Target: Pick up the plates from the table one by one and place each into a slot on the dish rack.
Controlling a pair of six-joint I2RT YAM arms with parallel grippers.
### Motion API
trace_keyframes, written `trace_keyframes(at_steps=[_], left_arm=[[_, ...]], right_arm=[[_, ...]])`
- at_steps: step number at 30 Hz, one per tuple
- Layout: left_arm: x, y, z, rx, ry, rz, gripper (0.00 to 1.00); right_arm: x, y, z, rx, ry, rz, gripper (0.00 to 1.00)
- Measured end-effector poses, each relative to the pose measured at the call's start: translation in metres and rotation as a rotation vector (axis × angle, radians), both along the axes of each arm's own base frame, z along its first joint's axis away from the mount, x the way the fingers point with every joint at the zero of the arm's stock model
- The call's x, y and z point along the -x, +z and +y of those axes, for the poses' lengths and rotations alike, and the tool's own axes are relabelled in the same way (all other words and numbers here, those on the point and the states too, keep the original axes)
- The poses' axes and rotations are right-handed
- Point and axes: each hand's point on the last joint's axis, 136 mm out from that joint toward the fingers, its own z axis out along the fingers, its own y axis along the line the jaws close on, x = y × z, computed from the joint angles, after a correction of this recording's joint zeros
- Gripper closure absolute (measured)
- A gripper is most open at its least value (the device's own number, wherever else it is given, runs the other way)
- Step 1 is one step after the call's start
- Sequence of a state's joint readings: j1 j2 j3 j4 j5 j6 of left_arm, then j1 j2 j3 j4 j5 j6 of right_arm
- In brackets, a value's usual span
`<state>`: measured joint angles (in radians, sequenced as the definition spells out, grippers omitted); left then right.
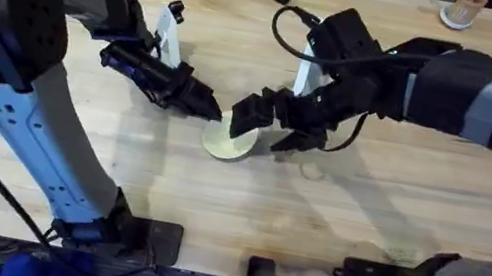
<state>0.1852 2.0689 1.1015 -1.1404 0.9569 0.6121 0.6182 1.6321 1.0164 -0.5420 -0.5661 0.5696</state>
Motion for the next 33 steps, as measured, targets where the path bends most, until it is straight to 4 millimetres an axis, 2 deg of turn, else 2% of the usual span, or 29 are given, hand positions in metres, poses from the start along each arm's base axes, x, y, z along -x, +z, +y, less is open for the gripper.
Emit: trace_keyframes(at_steps=[9, 16, 27, 33], left_arm=[[0.000, 0.000, 0.000, 0.000, 0.000, 0.000, 0.959], [0.000, 0.000, 0.000, 0.000, 0.000, 0.000, 0.959], [0.000, 0.000, 0.000, 0.000, -0.001, 0.000, 0.959], [0.000, 0.000, 0.000, 0.000, 0.000, 0.000, 0.959]], right_arm=[[-0.002, 0.003, 0.024, -0.053, 0.007, -0.041, 0.007], [-0.010, -0.008, 0.031, -0.063, -0.027, -0.025, 0.007], [-0.017, -0.008, 0.037, -0.087, -0.044, -0.034, 0.007], [-0.018, -0.016, 0.040, -0.082, -0.051, -0.019, 0.007]])
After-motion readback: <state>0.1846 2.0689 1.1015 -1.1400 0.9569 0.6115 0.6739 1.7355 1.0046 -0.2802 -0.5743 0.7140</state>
